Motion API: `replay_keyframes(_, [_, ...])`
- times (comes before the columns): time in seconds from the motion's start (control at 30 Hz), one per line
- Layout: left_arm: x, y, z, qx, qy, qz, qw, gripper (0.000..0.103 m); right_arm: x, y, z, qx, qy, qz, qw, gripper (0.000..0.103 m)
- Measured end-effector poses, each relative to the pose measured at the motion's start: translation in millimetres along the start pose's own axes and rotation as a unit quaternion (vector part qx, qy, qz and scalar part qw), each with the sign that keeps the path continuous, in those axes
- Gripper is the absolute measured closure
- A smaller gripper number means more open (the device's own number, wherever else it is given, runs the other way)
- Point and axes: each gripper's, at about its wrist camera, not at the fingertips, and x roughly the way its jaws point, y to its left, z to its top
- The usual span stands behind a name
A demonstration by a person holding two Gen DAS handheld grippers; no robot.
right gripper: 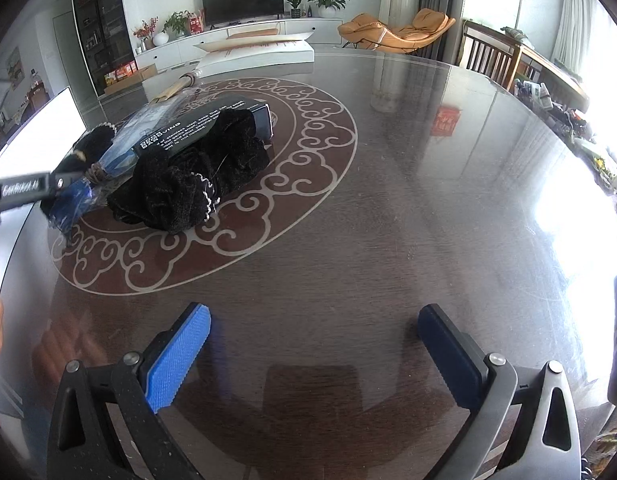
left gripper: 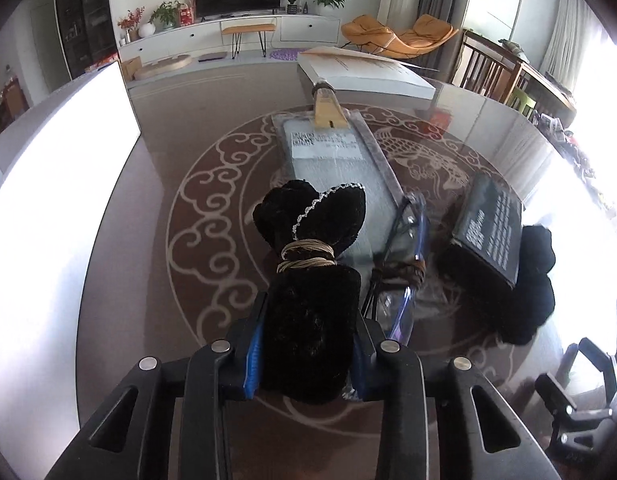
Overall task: Organize objects
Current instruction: 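Lower the left tool onto a black velvet pouch and close it, then lift the black velvet pouch off the table with the left tool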
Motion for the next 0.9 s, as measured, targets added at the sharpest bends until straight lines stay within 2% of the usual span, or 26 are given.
replay_keyframes(0.2, [-29.1,-33.4,-41.0,0.028,0.008,-0.051,0.9983,0.069,0.7,0.8,0.2,0.000,0.000,0.000,1.000,0.000])
replay_keyframes(0.3, [-42.8,-41.0,-54.0,0.037,0.002,-0.062,0.9974,0.069,0.8,0.8,0.1,0.000,0.000,0.000,1.000,0.000])
replay_keyframes(0.4, [-50.8,-29.0,-57.2,0.008,-0.008,-0.054,0.9985,0.069,0.9,0.9,0.2,0.000,0.000,0.000,1.000,0.000])
replay_keyframes(0.47, [-51.7,-17.7,-56.9,-0.002,-0.013,-0.034,0.9993,0.069,0.7,1.2,0.2,0.000,0.000,-0.001,1.000,0.000])
replay_keyframes(0.57, [-42.5,0.1,-58.4,-0.014,0.001,-0.011,0.9998,0.067,0.8,1.3,0.0,0.000,0.000,-0.001,1.000,0.000])
replay_keyframes(0.6, [-37.9,4.7,-59.2,-0.020,0.011,-0.010,0.9997,0.062,1.0,1.2,0.1,0.001,0.000,-0.001,1.000,0.000])
replay_keyframes(0.63, [-34.1,7.9,-59.8,-0.023,0.018,-0.013,0.9995,0.053,1.1,1.2,0.2,0.001,-0.001,-0.001,1.000,0.000])
replay_keyframes(0.67, [-34.0,9.1,-61.0,-0.020,0.013,-0.016,0.9996,0.047,1.0,1.3,0.1,0.001,-0.001,-0.001,1.000,0.000])
replay_keyframes(0.7, [-34.1,7.9,-62.4,-0.014,0.012,-0.007,0.9998,0.030,1.1,1.2,0.1,0.001,-0.001,-0.001,1.000,0.000])
replay_keyframes(0.73, [-32.4,5.7,-62.4,-0.004,0.010,0.007,0.9999,0.017,1.2,1.3,0.0,0.000,-0.001,-0.001,1.000,0.000])
replay_keyframes(0.83, [-22.7,1.7,-64.2,0.021,0.021,0.019,0.9994,0.012,1.3,1.3,0.1,0.001,-0.001,-0.001,1.000,0.000])
replay_keyframes(0.9, [-21.6,0.5,-64.7,0.030,0.010,0.028,0.9991,0.007,1.4,1.3,0.0,0.001,-0.001,-0.001,1.000,0.000])
